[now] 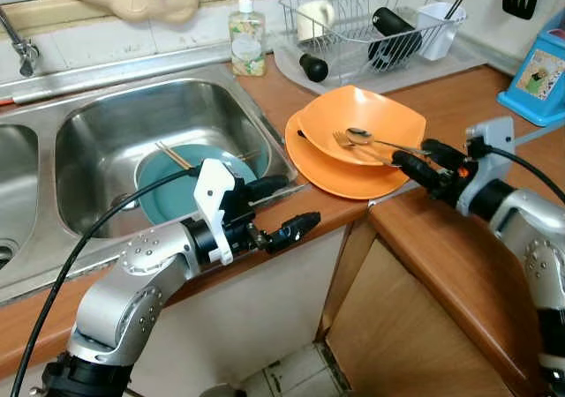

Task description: Kitchen organization

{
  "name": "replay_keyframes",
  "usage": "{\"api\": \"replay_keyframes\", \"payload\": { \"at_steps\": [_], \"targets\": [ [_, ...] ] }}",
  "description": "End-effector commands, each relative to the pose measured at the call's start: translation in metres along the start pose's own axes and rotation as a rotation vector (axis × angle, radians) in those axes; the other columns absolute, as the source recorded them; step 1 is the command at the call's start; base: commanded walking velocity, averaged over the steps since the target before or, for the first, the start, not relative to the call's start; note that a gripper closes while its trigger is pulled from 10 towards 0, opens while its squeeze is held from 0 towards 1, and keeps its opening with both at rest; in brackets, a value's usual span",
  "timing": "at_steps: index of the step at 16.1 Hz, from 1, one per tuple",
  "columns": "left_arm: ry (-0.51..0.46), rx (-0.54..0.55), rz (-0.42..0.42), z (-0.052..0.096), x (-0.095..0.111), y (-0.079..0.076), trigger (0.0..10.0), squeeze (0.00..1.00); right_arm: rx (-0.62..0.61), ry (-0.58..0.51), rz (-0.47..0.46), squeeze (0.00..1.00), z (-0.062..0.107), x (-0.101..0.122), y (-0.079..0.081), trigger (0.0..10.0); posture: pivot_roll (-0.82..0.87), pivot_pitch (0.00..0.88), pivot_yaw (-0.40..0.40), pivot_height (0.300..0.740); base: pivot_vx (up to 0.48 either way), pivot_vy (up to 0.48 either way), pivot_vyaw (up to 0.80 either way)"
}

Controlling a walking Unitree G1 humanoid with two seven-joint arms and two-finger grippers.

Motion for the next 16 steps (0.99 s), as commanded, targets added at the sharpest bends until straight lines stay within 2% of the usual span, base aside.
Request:
{"api": "replay_keyframes", "payload": {
  "at_steps": [1, 9, 16],
  "targets": [
    [-0.003, -0.019, -0.028, -0.002, 0.004, 0.0, 10.0, 0.0, 0.038, -0.015, -0.006, 0.0, -0.003, 0.004, 0.004, 0.0, -0.16, 0.0, 0.016, 0.74, 0.0, 0.0, 0.0],
    [-0.003, -0.016, -0.024, -0.002, 0.004, -0.001, 10.0, 0.0, 0.014, -0.002, -0.026, 0.0, -0.008, 0.0, -0.003, 0.0, -0.16, 0.0, 0.014, 0.74, 0.0, 0.0, 0.0],
    [-0.004, -0.019, -0.03, -0.003, 0.005, 0.001, 10.0, 0.0, -0.009, -0.043, -0.006, 0.0, -0.009, 0.011, -0.005, 0.0, -0.15, 0.0, 0.014, 0.74, 0.0, 0.0, 0.0]
  ]
}}
Point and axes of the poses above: a point about 5 cm out from each wrist's last joint towards the gripper, its own z axis pointing back from the gripper into the wrist, its own x axis along the axis of the wrist's last joint, y = z × x, the point moved 1 cm from there along -z, pointing out of the wrist towards the gripper, and after that the axes turned 15 degrees about -z, right-handed, at the moved point
